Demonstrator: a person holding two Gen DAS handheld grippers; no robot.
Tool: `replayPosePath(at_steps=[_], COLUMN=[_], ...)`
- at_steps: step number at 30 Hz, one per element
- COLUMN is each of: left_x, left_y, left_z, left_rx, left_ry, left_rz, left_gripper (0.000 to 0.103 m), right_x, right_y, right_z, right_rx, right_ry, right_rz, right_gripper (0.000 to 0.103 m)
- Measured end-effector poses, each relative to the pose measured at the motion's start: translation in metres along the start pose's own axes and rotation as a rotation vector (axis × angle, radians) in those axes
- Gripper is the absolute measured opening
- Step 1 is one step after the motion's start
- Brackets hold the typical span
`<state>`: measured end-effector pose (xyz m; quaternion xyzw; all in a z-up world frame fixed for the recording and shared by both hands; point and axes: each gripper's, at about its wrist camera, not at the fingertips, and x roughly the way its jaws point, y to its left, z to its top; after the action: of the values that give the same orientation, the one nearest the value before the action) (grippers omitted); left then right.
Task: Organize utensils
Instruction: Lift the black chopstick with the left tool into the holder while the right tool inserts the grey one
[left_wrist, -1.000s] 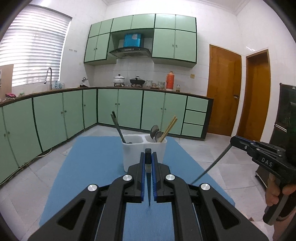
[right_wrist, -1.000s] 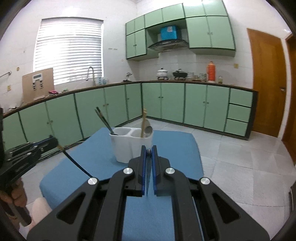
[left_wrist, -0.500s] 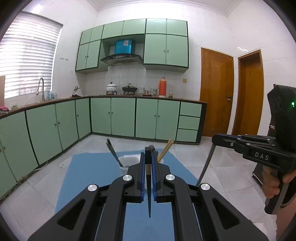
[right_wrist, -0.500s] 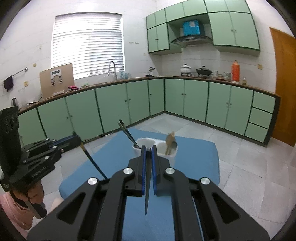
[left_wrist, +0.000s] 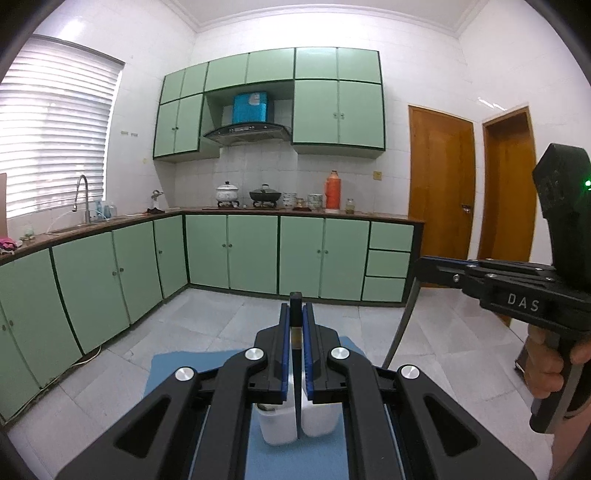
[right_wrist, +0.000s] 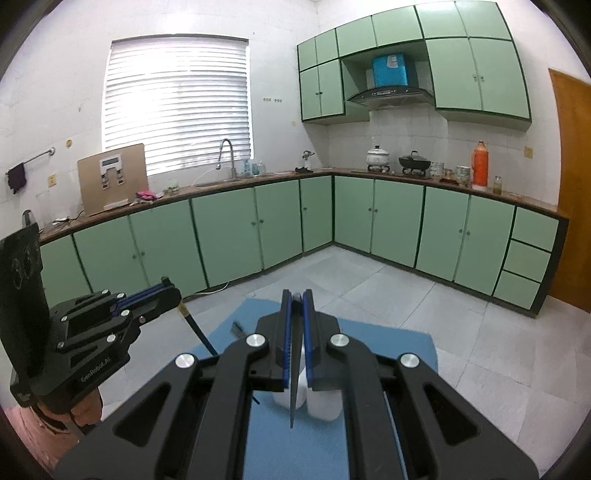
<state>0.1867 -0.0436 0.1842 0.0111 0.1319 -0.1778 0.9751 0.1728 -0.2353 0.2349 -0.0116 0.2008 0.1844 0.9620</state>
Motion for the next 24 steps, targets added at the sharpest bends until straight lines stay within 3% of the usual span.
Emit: replayPosePath(at_steps=[8, 16, 24], left_x=[0.061, 0.125, 0.159], left_y=[0.02, 0.031, 0.039], left_z=[0.023, 0.007, -0.016], left_rx=[-0.019, -0.045, -0.07], left_ry=[0.025, 0.114, 0.175], left_rz=[0.051, 0.068, 0.075], left_gripper=[0.007, 0.007, 0.007], right_x=[0.056, 0.119, 0.152], right_y=[-0.017, -0.035, -0.036], right_z=[0.028, 0.002, -0.023], right_rx=[0.005, 0.026, 0.04], right_ry=[0.011, 0.123, 0.184], right_rz=[-0.038, -0.054, -0.043], right_gripper=[0.005, 0.005, 0.005])
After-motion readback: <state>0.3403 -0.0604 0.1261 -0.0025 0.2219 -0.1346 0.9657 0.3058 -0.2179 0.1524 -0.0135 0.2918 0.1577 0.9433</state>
